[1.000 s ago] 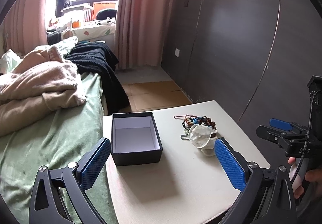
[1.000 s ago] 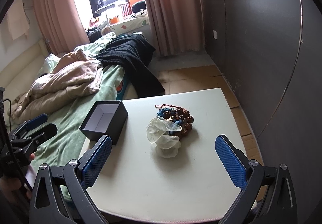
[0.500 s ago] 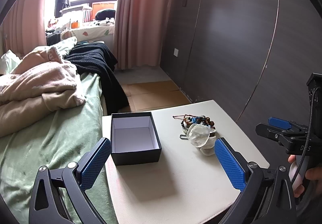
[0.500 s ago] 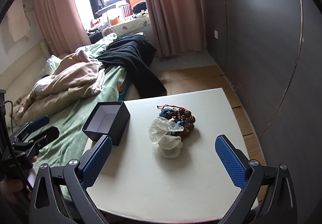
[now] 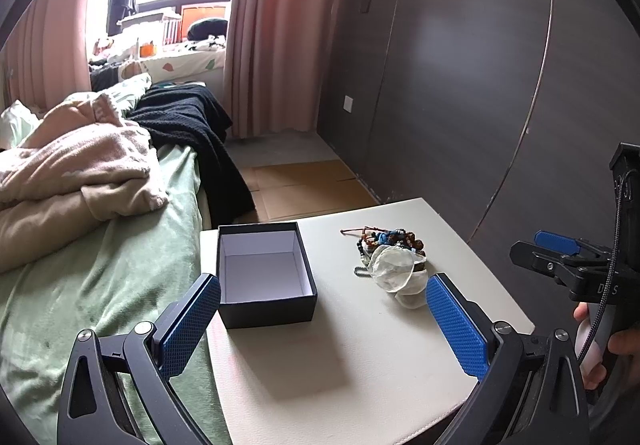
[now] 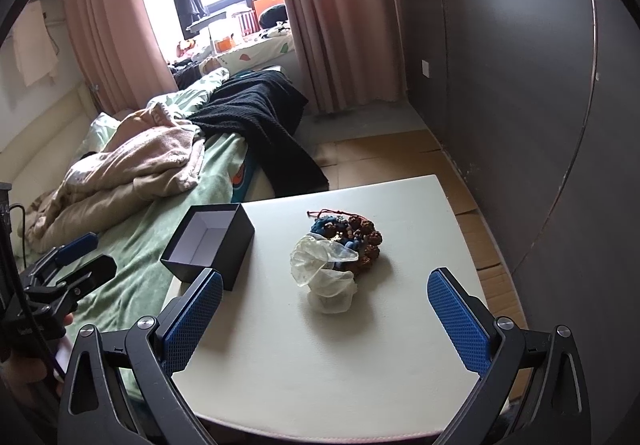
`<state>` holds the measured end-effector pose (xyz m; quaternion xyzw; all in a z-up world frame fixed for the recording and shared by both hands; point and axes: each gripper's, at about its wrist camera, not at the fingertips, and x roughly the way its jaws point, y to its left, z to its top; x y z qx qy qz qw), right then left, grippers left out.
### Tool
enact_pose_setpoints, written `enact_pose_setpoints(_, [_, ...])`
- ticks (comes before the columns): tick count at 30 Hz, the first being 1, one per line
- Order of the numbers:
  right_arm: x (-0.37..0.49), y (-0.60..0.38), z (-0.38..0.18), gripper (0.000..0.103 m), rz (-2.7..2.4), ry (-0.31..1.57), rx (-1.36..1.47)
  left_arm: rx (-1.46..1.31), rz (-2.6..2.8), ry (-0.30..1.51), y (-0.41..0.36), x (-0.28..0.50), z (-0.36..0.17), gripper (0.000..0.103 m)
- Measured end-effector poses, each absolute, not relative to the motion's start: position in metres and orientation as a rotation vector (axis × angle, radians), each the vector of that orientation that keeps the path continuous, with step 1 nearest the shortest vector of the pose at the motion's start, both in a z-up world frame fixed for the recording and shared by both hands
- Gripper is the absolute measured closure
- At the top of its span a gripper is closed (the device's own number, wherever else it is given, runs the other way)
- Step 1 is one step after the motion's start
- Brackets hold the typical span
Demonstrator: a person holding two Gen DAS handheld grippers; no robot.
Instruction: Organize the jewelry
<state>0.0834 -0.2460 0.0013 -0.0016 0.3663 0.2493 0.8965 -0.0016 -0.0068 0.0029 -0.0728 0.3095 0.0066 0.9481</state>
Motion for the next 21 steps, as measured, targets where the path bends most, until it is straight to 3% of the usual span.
enact_pose_setpoints(21, [0.103,-0.265,-0.006,0.000,0.471,0.805,0.051,-0.163,-0.029,0.640,-0.023,0.027,-0.004,0.001])
